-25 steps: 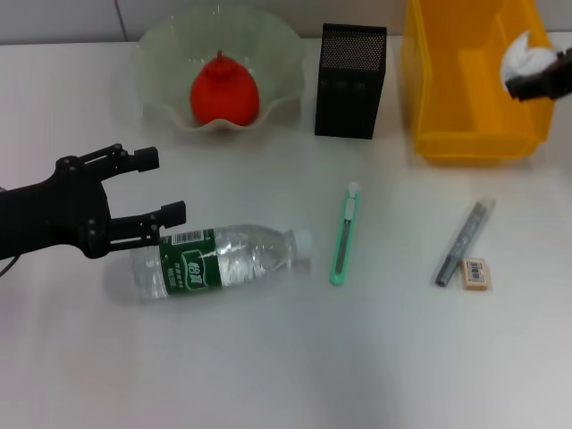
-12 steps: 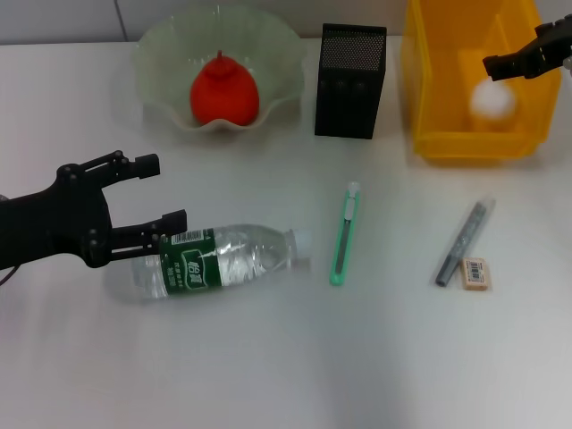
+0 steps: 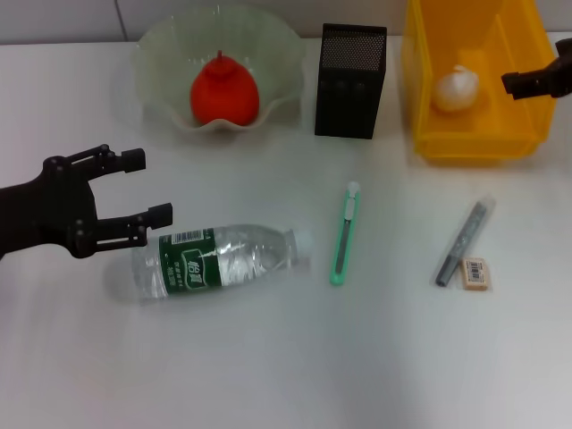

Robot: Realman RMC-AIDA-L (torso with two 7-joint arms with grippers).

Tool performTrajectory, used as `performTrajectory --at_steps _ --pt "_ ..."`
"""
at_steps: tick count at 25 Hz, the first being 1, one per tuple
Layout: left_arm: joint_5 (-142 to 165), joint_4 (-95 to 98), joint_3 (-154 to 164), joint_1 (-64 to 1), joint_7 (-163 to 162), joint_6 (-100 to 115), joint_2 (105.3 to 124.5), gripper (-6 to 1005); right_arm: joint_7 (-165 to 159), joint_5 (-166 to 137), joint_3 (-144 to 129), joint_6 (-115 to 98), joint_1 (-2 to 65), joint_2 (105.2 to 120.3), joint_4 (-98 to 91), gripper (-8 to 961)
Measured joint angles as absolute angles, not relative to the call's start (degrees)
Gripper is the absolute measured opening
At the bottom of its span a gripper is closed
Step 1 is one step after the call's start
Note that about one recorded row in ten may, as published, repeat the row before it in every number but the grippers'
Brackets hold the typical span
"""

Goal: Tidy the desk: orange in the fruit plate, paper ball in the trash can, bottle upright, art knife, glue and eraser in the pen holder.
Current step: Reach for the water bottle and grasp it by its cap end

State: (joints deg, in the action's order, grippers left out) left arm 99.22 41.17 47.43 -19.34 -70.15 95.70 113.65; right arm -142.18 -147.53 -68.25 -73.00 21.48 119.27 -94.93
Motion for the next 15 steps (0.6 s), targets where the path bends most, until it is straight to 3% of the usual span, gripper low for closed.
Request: performTrajectory --at_steps 3,8,15 --pt "103.91 46.28 47.53 -20.2 -74.11 95.22 114.16 855 -136.23 -132.95 -65.73 -77.87 14.25 119.28 -102.0 840" --pt "112.51 56.39 47.68 -22.76 -82.86 95.89 115.64 855 -126.75 -118.88 -60.49 -85.76 8.75 119.41 -102.5 838" --pt "124.0 70.85 49.09 -28.96 -95.3 101.81 118.24 855 -115.89 -110.96 -56.23 -92.94 5.18 119.53 -96.32 839"
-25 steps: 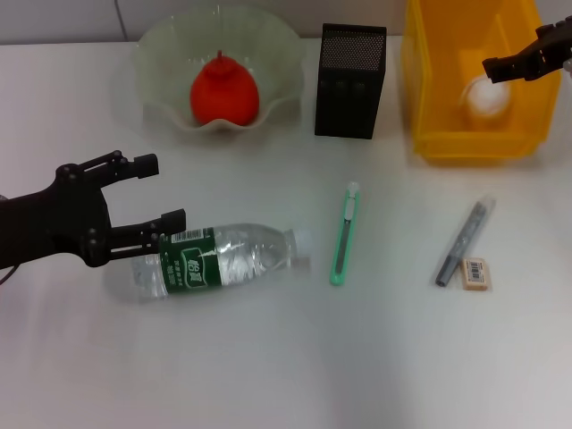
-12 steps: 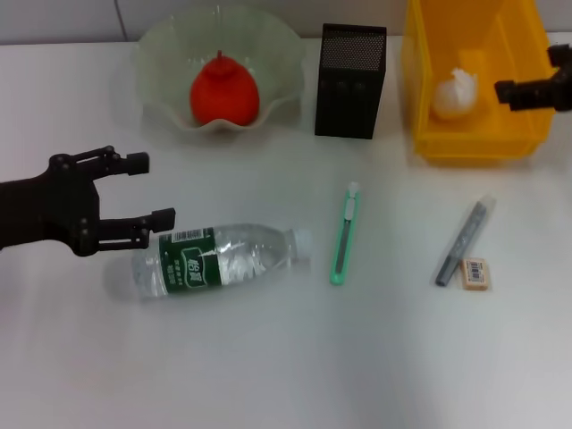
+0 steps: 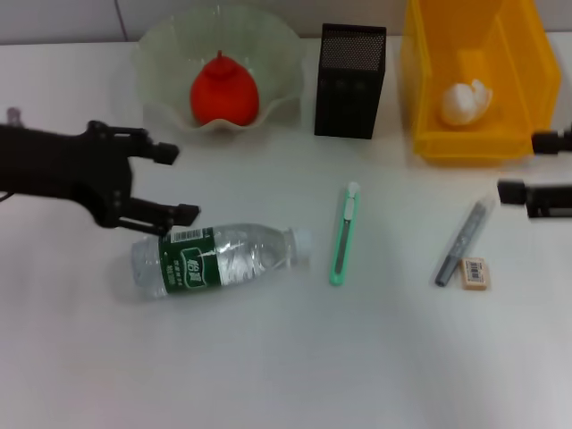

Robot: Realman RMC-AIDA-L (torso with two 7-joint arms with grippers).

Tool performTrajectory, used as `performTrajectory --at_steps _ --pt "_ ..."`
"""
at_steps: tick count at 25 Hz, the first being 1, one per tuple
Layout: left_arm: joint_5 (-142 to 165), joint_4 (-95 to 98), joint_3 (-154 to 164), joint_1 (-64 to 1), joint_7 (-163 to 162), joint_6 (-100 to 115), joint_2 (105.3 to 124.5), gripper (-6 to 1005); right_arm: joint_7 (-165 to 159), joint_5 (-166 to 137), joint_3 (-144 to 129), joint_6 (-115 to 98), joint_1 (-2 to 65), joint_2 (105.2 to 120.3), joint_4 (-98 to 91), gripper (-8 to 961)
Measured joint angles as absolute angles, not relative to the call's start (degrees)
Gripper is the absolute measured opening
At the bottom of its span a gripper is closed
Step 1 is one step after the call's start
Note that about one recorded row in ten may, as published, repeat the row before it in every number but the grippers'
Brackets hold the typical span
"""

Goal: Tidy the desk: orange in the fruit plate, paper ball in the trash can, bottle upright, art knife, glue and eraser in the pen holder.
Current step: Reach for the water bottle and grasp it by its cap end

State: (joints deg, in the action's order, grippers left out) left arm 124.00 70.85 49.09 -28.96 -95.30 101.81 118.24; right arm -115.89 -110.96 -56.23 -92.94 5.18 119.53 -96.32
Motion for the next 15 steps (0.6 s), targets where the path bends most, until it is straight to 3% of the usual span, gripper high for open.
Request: performTrajectory --at_steps 15 --pt "136.81 84.23 79.28 -35.7 -115.46 93.61 118.66 854 -88.92 -102.39 -38.55 -109.85 3.39 119.24 -75.02 839"
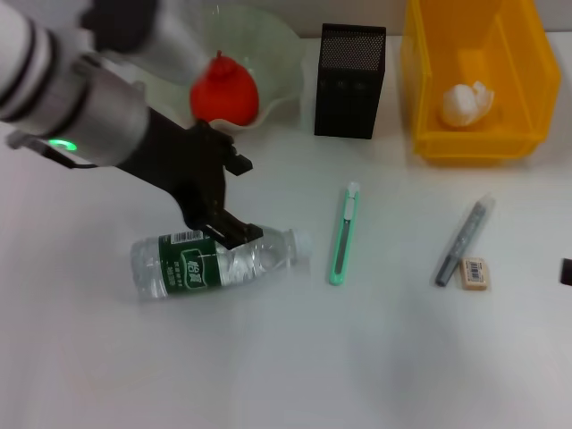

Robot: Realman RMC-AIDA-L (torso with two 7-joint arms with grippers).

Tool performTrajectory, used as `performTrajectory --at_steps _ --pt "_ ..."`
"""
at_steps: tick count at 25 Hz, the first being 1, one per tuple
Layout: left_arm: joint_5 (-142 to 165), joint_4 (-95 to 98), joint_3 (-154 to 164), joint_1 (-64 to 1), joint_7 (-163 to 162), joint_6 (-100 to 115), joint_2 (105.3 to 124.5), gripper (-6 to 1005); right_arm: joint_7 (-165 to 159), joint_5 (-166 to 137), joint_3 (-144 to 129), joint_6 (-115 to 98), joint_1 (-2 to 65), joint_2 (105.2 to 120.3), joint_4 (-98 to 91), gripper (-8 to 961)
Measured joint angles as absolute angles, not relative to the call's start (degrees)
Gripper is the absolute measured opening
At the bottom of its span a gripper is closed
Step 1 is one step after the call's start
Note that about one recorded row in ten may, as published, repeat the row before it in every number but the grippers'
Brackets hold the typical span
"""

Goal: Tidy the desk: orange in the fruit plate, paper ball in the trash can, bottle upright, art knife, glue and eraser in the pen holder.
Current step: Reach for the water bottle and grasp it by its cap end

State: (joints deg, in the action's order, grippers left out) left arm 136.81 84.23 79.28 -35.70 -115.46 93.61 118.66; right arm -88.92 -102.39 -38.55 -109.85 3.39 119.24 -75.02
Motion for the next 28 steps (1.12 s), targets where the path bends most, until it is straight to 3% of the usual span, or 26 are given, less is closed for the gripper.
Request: performTrajectory --at_steps 7,10,28 --pt "143.11 84.96 91.65 -36.37 -121.12 86.87 118.88 851 -87.33 -106.8 -35.65 -111.16 3.71 119.2 -73.13 839" --pt "144.44 80.4 96.83 -40.2 -124.91 85.05 119.09 849 -87.33 -108.12 -35.6 -110.93 3.89 119.28 -72.78 839" --pt "144.11 65.26 105.31 -46.91 -130.54 73.08 119.18 798 -87.65 -108.71 -35.08 -109.44 5.03 119.26 -70.47 839"
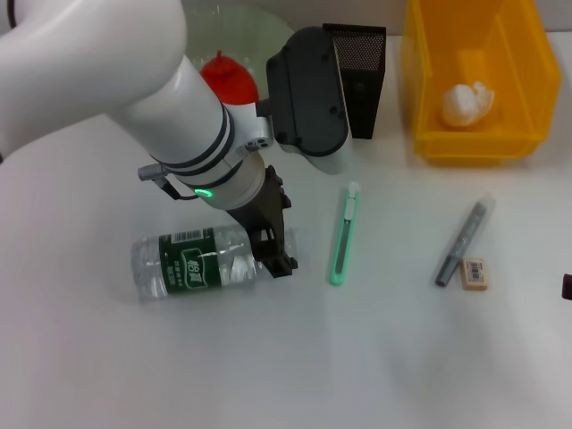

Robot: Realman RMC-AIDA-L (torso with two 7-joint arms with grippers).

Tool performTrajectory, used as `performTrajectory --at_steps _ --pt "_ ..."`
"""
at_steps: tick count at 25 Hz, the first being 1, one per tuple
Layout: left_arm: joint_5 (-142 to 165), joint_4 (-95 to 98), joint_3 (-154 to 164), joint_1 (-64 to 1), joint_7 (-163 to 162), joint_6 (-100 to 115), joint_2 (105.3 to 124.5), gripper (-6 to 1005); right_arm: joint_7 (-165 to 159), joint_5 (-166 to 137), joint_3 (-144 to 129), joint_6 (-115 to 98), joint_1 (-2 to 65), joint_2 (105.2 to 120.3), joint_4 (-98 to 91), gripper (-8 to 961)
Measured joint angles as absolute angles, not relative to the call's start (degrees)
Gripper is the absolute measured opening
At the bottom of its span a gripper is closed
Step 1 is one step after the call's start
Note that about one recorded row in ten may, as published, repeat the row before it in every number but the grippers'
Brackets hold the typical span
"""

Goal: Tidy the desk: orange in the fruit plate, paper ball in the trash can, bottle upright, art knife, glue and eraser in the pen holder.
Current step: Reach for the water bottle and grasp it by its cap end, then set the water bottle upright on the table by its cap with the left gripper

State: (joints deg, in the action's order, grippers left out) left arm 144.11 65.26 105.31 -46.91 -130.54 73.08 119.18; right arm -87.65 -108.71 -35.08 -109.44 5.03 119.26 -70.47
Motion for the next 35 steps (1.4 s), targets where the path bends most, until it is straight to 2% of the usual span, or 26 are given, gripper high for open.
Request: performTrajectory --at_steps 18,24,30,35 --pt "141.7 60.63 108.36 -48.69 -131.54 69.77 119.18 726 -87.36 -112.88 -34.56 -108.39 8.35 119.15 -66.16 839" --pt "141.62 60.6 108.75 -48.74 -131.69 69.53 119.18 521 -87.35 -112.85 -33.76 -108.46 8.32 119.2 -66.08 838" --pt "141.47 62.84 108.72 -47.16 -132.23 69.55 119.18 477 -87.32 -112.76 -33.58 -108.58 8.27 119.18 -66.08 838" --pt "141.22 69.53 106.33 -43.15 -132.73 71.11 119.16 448 -87.3 -112.75 -33.91 -108.58 8.8 119.17 -65.92 838"
